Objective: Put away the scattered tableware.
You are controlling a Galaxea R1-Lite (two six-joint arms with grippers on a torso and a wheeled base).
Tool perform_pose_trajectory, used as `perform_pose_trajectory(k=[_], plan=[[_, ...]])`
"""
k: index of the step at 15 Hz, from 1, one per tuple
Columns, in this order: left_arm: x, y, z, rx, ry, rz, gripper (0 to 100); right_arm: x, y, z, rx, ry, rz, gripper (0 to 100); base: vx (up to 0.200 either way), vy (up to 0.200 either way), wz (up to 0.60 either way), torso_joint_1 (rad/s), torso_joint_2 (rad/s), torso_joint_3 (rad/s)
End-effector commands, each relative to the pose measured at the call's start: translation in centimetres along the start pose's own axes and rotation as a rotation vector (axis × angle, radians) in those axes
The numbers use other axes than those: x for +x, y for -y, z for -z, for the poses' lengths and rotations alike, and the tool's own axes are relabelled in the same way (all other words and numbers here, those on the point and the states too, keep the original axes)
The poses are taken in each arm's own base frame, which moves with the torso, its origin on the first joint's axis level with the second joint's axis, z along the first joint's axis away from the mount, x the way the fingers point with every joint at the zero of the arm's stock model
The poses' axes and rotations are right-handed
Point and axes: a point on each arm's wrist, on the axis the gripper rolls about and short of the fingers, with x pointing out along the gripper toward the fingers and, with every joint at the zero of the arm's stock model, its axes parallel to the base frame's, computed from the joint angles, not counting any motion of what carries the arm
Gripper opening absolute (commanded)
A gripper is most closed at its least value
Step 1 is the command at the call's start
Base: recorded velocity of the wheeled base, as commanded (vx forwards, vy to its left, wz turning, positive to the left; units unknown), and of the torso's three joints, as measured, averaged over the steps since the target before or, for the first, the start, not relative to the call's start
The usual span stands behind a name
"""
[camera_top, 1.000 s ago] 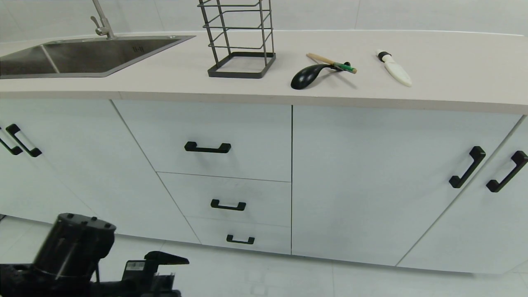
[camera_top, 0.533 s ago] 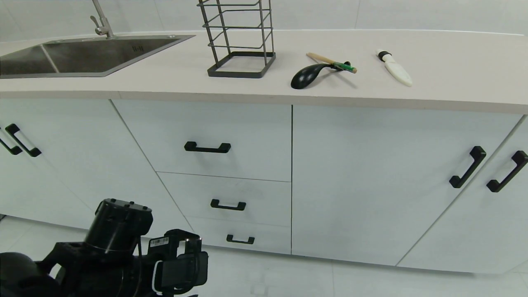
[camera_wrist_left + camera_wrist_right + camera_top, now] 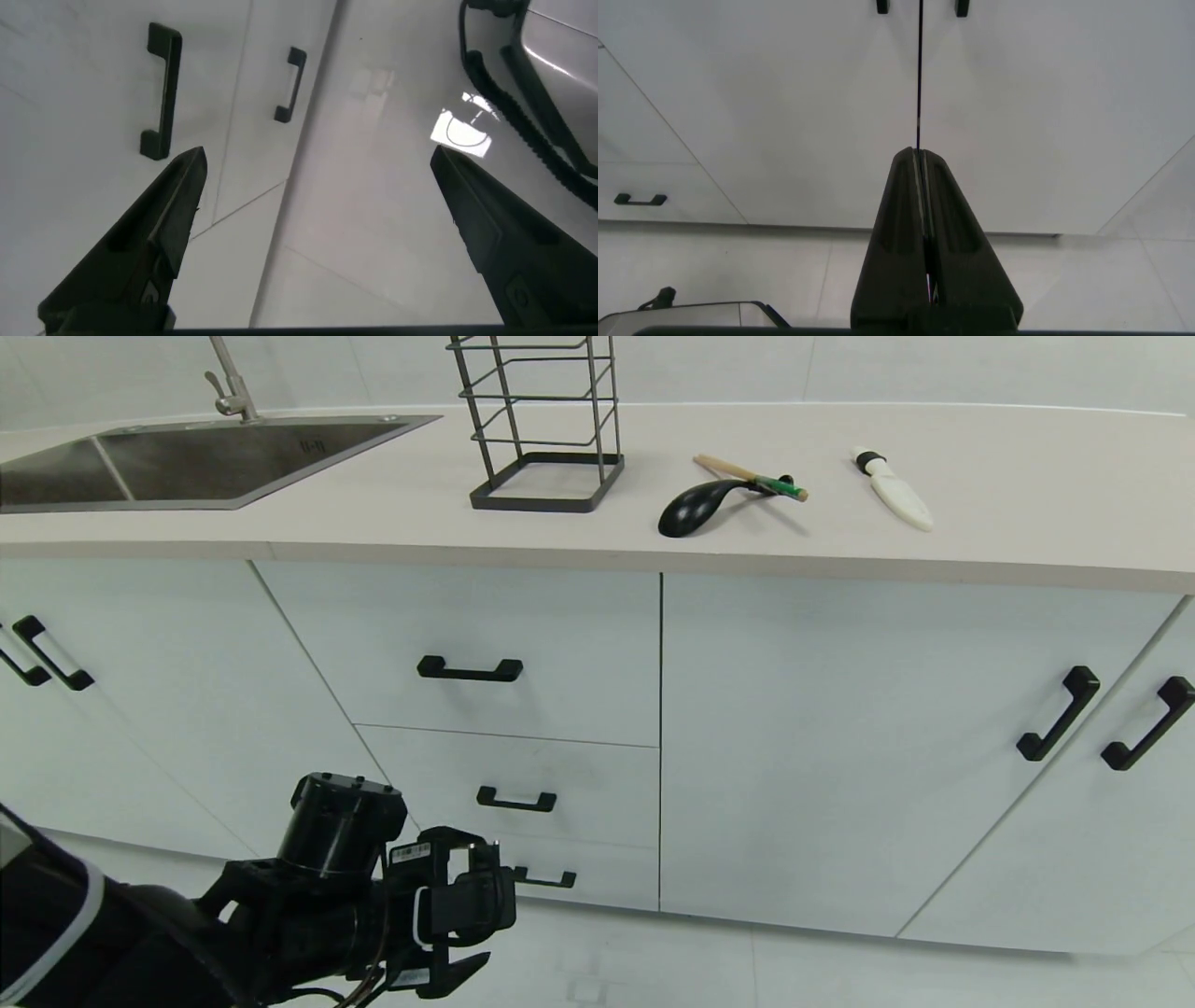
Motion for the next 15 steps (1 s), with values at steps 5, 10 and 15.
perform_pose_trajectory(k=[5,10,15], plan=[[4.2,-2.4,0.0,0.016,-0.008,-0.014,100,0.0,0.0,0.0,0.000,0.001,0.000,0,0.000,0.000,0.00,0.000,0.00,0.000],[5.6,-4.7,1.9,0.086,-0.003,-0.035,100,0.0,0.0,0.0,0.000,-0.001,0.000,0,0.000,0.000,0.00,0.000,0.00,0.000],[7.5,-5.0,2.1,0.105,-0.003,-0.022,100,0.0,0.0,0.0,0.000,-0.001,0.000,0,0.000,0.000,0.00,0.000,0.00,0.000]])
